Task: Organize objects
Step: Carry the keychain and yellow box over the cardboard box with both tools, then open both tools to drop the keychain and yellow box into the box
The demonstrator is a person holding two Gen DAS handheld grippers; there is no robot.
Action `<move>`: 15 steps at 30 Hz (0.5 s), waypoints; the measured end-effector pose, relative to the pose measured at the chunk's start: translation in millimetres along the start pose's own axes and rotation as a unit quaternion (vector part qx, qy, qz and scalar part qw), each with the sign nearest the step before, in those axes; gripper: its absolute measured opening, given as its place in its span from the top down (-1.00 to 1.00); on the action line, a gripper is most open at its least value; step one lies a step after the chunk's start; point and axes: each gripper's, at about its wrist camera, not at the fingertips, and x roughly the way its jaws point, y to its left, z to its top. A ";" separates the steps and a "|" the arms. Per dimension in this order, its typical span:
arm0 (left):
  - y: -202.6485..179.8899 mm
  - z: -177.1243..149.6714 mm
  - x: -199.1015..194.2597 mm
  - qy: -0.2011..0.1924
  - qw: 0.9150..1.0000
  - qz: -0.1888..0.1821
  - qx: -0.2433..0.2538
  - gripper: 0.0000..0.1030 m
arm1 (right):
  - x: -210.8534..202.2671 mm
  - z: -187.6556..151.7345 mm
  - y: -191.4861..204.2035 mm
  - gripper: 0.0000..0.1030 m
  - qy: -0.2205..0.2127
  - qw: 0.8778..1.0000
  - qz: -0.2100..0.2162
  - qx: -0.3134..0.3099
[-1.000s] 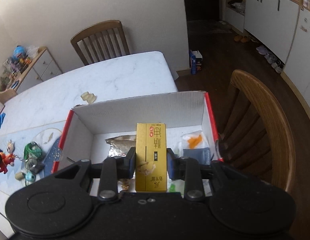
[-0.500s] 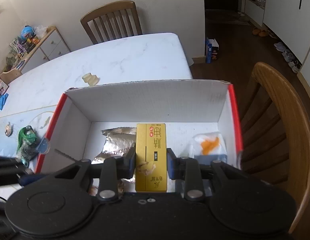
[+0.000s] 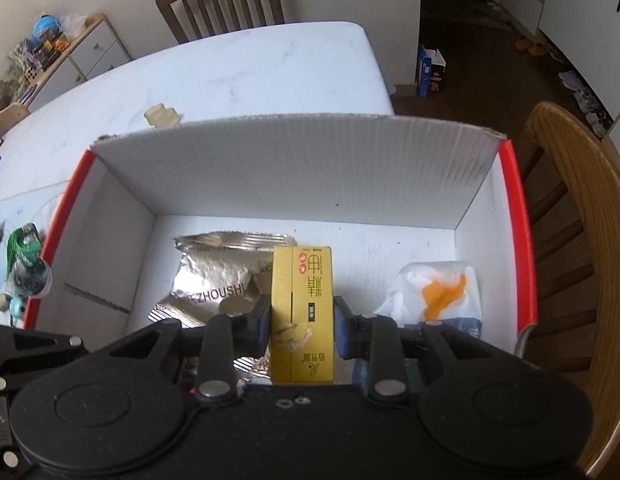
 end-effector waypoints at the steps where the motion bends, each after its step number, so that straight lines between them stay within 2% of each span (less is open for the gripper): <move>1: 0.2 0.6 2.0 0.004 1.000 0.003 0.000 0.58 | 0.5 0.0 -0.4 0.43 0.001 1.000 0.002 0.001; 11: 3.5 0.7 9.8 0.023 1.000 0.017 0.007 0.57 | -2.5 -1.4 -1.9 0.40 0.005 1.000 0.024 0.002; 14: 2.5 0.4 6.0 0.019 1.000 0.023 0.010 0.40 | -10.0 -0.9 -2.9 0.39 -0.002 0.999 0.032 0.005; 15: 1.8 0.0 3.4 0.014 0.999 0.026 0.013 0.29 | -12.5 -1.1 -2.7 0.38 -0.005 0.999 0.035 0.006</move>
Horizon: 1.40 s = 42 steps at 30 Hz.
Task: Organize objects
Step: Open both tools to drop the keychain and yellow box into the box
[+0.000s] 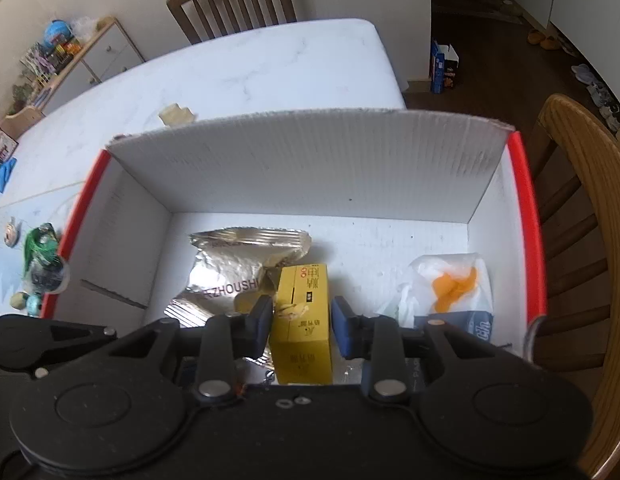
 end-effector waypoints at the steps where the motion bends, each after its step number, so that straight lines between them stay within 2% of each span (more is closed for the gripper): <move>1: -1.3 -2.3 -3.9 -0.005 1.000 0.001 0.000 0.05 | -3.4 -0.5 0.0 0.38 -0.004 1.000 0.001 0.001; 3: -0.4 -3.3 -10.2 -0.015 1.000 -0.001 -0.006 -0.19 | -10.5 -1.8 -0.3 0.37 -0.011 1.000 0.004 0.000; 11: 3.0 -10.8 -36.0 -0.044 0.999 -0.005 -0.018 -0.19 | -38.8 -7.8 1.9 0.32 -0.033 0.999 0.011 -0.005; 19: 15.2 -17.3 -83.8 -0.089 0.995 0.004 -0.041 -0.19 | -68.4 -16.6 14.6 -0.05 -0.062 0.998 0.011 -0.020; 26: 38.2 -33.4 -128.7 -0.126 0.989 0.033 -0.071 -0.19 | -88.9 -21.7 31.1 -0.21 -0.086 0.996 0.011 -0.036; 29: 49.0 -43.2 -143.8 -0.142 0.986 0.042 -0.081 -0.19 | -94.4 -25.4 41.1 -0.39 -0.092 0.995 0.009 -0.037; 32: 62.7 -55.4 -159.3 -0.154 0.982 0.050 -0.093 -0.20 | -98.6 -29.4 52.2 -0.46 -0.099 0.994 0.012 -0.037; 34: 72.6 -64.1 -170.1 -0.160 0.981 0.057 -0.098 -0.35 | -100.5 -32.1 61.4 -0.53 -0.104 0.994 0.011 -0.042; 38: 93.1 -82.2 -189.0 -0.169 0.977 0.074 -0.110 -0.37 | -103.1 -37.5 80.4 -0.66 -0.117 0.992 0.013 -0.053; 40: 104.1 -91.8 -198.0 -0.173 0.975 0.084 -0.116 -0.52 | -103.4 -40.6 90.1 -0.73 -0.124 0.990 0.015 -0.058; 42: 115.1 -102.2 -207.8 -0.180 0.972 0.094 -0.120 -0.59 | -102.9 -43.1 101.1 -0.74 -0.127 0.990 0.016 -0.065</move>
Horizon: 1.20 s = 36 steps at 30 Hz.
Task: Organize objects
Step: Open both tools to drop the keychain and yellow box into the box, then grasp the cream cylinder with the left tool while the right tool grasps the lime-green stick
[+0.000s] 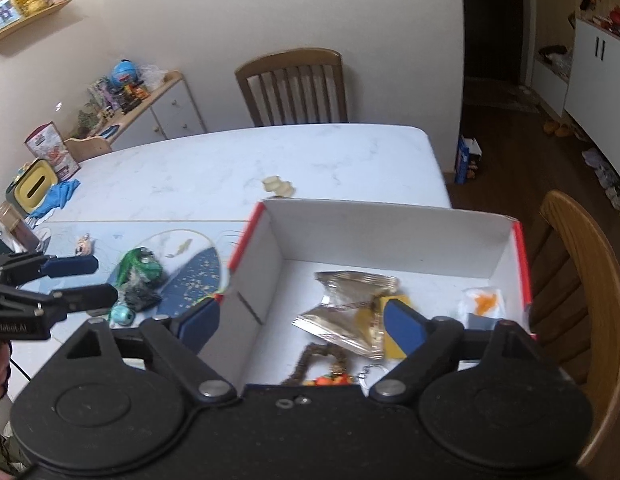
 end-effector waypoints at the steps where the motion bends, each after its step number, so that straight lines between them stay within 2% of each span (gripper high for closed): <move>1: 7.8 -2.1 -4.3 -0.002 1.000 0.003 -0.002 -0.59 | 0.5 -0.4 6.6 -0.75 -0.002 1.000 0.000 -0.003; 6: 49.5 -13.9 -19.2 -0.010 1.000 0.019 -0.022 -0.64 | 7.7 0.1 40.2 -0.77 -0.001 1.000 -0.001 -0.013; 9: 73.4 -22.5 -25.3 -0.015 0.999 0.042 -0.022 -0.68 | 15.3 2.2 59.9 -0.77 0.003 1.000 0.001 -0.012; 12: 96.9 -30.3 -26.2 -0.009 0.998 0.055 -0.025 -1.00 | 24.0 4.8 79.5 -0.78 0.006 1.000 0.000 -0.014; 18: 139.9 -46.5 -29.0 -0.014 0.998 0.063 -0.021 -1.00 | 48.9 9.5 115.8 -0.80 0.018 1.000 -0.012 -0.013; 25: 174.6 -65.5 -23.3 -0.011 0.999 0.049 -0.001 -1.00 | 79.7 18.8 148.4 -0.80 0.026 0.999 -0.029 0.005; 31: 192.3 -82.4 -10.1 0.008 0.999 0.039 0.028 -1.00 | 115.1 25.9 164.9 -0.80 0.048 0.997 -0.046 0.036; 36: 200.1 -96.3 5.3 0.032 0.997 0.041 0.051 -1.00 | 149.3 27.9 163.8 -0.78 0.068 0.991 -0.082 0.079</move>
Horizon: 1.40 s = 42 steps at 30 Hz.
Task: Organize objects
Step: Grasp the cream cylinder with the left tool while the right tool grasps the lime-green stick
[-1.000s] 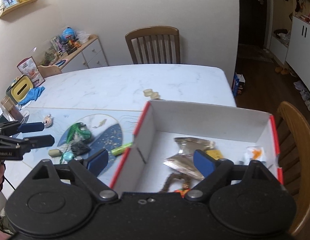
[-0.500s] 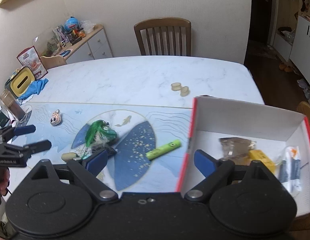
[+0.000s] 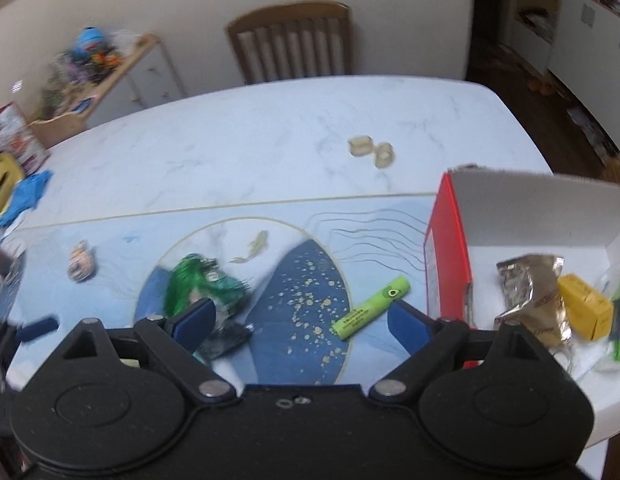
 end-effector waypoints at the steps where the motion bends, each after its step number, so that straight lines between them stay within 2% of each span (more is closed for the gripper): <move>1: -0.2 -1.4 1.9 -0.001 1.000 0.001 0.006 -1.00 | 7.0 1.1 -1.0 -0.77 0.006 1.000 -0.007 0.011; 4: -2.0 -4.3 9.3 -0.003 1.000 0.001 0.024 -1.00 | 25.7 4.0 -3.5 -0.74 0.024 0.999 -0.019 0.036; 9: -0.5 -8.2 23.3 0.008 1.000 -0.018 0.020 -1.00 | 50.1 7.6 -5.6 -0.69 0.042 0.996 -0.047 0.063; 13: -1.7 -11.9 32.2 0.014 0.999 -0.016 0.032 -1.00 | 67.1 8.0 -7.6 -0.56 0.055 0.993 -0.069 0.077; 20: -0.3 -14.2 39.4 0.018 0.999 -0.027 0.034 -0.95 | 81.9 11.1 -10.2 -0.38 0.053 0.988 -0.107 0.096; 22: 0.1 -14.4 40.5 0.020 0.999 -0.030 0.034 -0.72 | 86.0 12.1 -11.8 -0.30 0.056 0.987 -0.111 0.104; 27: 1.3 -14.6 41.3 0.018 0.999 -0.029 0.033 -0.31 | 93.8 10.9 -14.1 -0.16 0.064 0.983 -0.127 0.113; 31: 2.5 -14.2 41.9 0.021 0.998 -0.043 0.032 -0.11 | 98.5 7.5 -16.3 0.01 0.070 0.981 -0.133 0.120; 36: 0.7 -14.3 42.9 0.021 0.998 -0.050 0.036 -0.02 | 94.7 7.5 -13.3 0.27 0.064 0.983 -0.126 0.115; 38: 0.4 -13.6 43.0 0.022 0.998 -0.053 0.035 0.10 | 93.8 7.2 -12.2 0.33 0.065 0.984 -0.125 0.110; 40: -1.3 -12.0 43.4 0.024 0.997 -0.059 0.035 0.31 | 93.2 6.6 -10.0 0.47 0.065 0.985 -0.126 0.099; 42: -4.0 -11.3 43.5 0.026 0.997 -0.061 0.037 0.37 | 92.0 5.7 -9.4 0.56 0.065 0.986 -0.124 0.092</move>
